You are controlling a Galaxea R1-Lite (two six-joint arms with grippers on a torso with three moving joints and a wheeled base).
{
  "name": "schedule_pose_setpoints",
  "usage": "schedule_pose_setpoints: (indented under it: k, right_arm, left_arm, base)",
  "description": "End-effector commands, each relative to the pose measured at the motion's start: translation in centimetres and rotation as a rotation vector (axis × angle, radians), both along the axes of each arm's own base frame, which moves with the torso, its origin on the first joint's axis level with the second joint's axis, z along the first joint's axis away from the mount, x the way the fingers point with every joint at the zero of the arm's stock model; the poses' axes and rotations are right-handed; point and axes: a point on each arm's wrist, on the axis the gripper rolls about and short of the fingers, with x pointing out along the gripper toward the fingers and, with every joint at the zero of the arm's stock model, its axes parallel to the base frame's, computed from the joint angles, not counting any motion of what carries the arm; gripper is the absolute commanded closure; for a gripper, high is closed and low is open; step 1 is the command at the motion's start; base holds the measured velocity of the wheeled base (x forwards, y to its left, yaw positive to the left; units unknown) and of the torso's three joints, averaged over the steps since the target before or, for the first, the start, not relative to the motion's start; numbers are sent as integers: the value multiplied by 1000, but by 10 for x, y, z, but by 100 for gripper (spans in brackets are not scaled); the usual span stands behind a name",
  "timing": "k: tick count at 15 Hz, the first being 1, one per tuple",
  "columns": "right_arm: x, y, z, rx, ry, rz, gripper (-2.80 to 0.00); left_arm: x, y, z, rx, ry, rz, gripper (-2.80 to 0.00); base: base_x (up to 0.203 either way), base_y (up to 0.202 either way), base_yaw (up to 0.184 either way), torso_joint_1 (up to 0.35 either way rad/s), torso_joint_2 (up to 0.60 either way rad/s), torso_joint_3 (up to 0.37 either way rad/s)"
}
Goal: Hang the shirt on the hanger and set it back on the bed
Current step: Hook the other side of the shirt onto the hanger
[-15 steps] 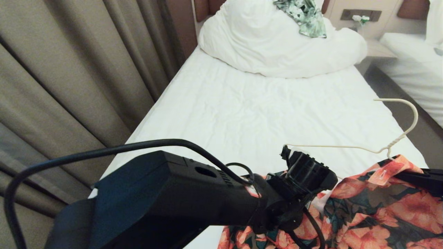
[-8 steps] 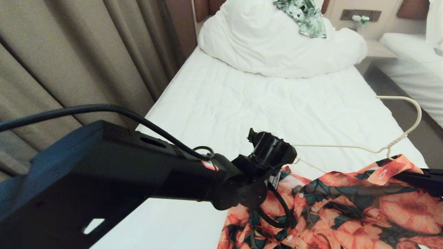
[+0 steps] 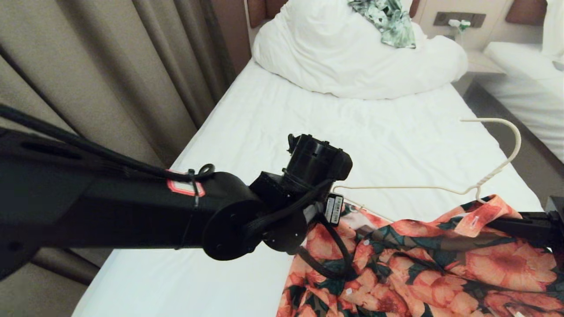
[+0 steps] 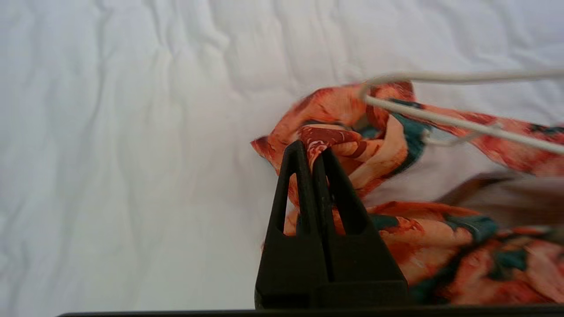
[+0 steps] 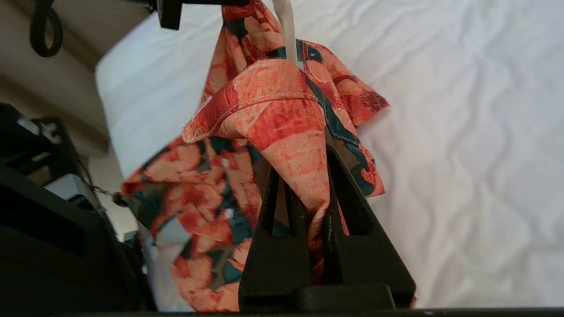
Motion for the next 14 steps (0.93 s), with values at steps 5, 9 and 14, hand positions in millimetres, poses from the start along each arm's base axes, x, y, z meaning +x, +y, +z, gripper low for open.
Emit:
schedule_pose_setpoints:
  k: [5, 9, 14]
  right_arm:
    - [-14, 11, 17, 24, -38, 40, 0]
    - [-19, 15, 21, 25, -51, 60, 0]
    - [-23, 20, 22, 33, -48, 87, 0]
  left_arm:
    - [-8, 11, 5, -32, -14, 8, 0]
    - [-1, 14, 14, -50, -41, 24, 0]
    - [9, 27, 32, -61, -88, 54, 0]
  base:
    - [0, 0, 0, 0, 0, 0]
    - [0, 0, 0, 0, 0, 0]
    - [0, 0, 0, 0, 0, 0]
